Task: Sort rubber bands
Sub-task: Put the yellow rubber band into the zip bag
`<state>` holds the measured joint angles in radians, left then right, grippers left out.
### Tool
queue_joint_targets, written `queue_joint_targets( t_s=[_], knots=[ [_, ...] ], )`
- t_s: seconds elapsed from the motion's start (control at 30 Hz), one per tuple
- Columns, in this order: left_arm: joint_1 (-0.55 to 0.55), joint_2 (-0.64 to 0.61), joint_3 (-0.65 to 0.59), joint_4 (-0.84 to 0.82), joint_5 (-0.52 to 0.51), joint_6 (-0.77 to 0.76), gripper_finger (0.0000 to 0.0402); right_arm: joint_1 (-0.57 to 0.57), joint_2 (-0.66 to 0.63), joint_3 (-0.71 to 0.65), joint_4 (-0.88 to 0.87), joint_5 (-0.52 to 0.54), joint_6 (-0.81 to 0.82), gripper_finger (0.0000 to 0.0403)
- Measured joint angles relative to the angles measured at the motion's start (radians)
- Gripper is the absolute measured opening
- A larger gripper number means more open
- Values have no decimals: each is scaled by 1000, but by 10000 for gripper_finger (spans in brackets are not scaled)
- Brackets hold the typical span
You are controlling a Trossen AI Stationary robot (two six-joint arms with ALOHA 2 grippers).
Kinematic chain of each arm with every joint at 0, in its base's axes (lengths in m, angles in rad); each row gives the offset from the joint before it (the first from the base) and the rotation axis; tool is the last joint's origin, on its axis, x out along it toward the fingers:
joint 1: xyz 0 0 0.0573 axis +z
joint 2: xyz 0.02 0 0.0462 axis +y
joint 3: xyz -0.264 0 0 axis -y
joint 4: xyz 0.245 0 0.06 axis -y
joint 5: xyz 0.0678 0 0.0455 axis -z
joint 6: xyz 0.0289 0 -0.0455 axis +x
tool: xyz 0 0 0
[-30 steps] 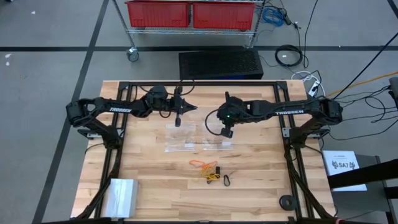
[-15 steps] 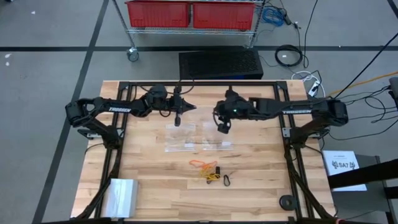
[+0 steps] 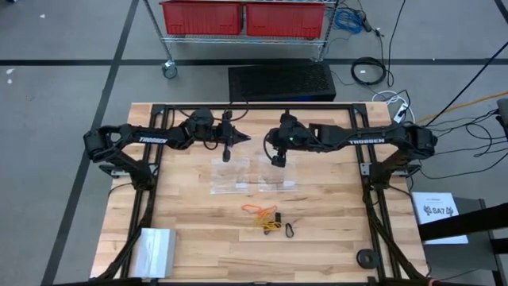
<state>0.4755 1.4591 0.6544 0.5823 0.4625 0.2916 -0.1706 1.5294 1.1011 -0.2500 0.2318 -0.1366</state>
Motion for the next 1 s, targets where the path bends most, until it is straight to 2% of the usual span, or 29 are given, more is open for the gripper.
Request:
queue_joint_targets(
  t_s=[0.13, 0.73, 0.93, 1.0],
  knots=[
    [0, 0, 0, -1, 0, -1, 0, -4, 8, 0, -2, -31, -6, 0],
    [0, 1, 0, 0, -6, -24, 0, 5, 50, 1, 15, -23, 21, 0],
    [0, 1, 0, -2, -24, -24, 0, 9, 55, 0, 14, 53, 46, 0],
    [-2, 1, 0, -2, -24, -24, 0, 9, 55, 0, 12, 48, 47, 0]
  ],
)
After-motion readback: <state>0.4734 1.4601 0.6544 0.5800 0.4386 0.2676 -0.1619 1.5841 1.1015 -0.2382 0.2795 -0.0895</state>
